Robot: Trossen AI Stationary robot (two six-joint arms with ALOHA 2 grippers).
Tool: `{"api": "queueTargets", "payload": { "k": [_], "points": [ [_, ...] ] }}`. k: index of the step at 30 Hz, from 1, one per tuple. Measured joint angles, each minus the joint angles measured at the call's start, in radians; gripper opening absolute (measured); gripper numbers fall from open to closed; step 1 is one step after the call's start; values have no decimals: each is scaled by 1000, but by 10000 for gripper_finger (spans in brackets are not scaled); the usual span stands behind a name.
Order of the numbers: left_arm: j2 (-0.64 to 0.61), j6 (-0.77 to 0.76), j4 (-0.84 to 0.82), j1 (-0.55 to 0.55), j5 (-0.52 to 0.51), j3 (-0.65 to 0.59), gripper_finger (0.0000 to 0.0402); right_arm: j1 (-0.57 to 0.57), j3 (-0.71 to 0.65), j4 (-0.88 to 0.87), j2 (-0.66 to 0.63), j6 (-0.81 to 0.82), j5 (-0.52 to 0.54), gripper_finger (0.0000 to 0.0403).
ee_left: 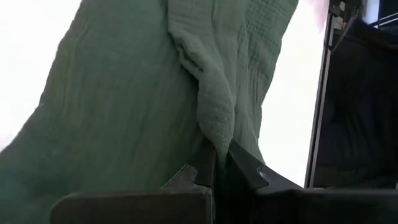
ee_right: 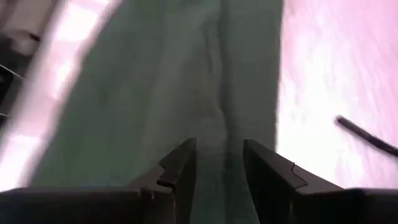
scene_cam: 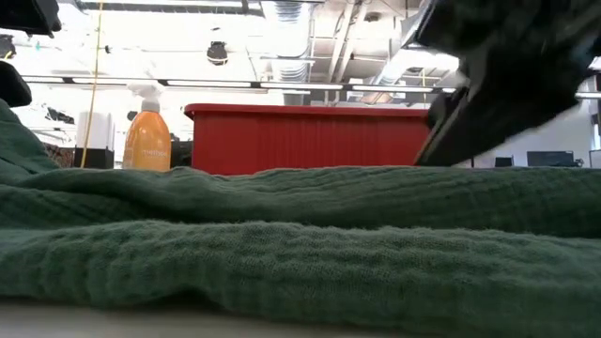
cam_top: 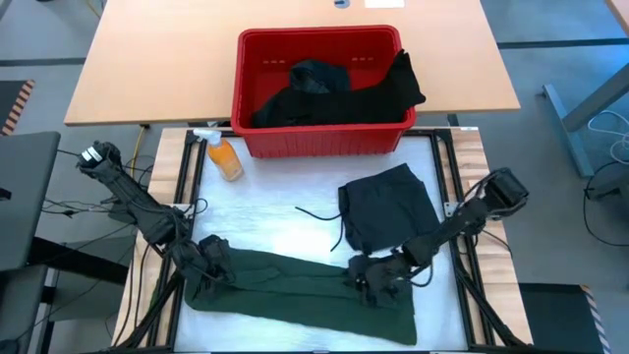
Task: Fold laundry
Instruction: Fold the dark green shirt
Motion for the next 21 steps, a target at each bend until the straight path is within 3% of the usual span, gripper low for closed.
{"api": "queueTargets", "payload": {
  "k": [4, 14, 21],
  "points": [
    [0, -12, 0, -33, 11, 0, 0, -13, 0, -4, 48, -20, -5, 160],
    [0, -20, -6, -54, 19, 0, 0, 102, 0, 160, 58, 75, -196, 141],
    [0, -20, -12, -54, 19, 0, 0, 151, 0, 138, 45, 143, -210, 132]
  ]
}}
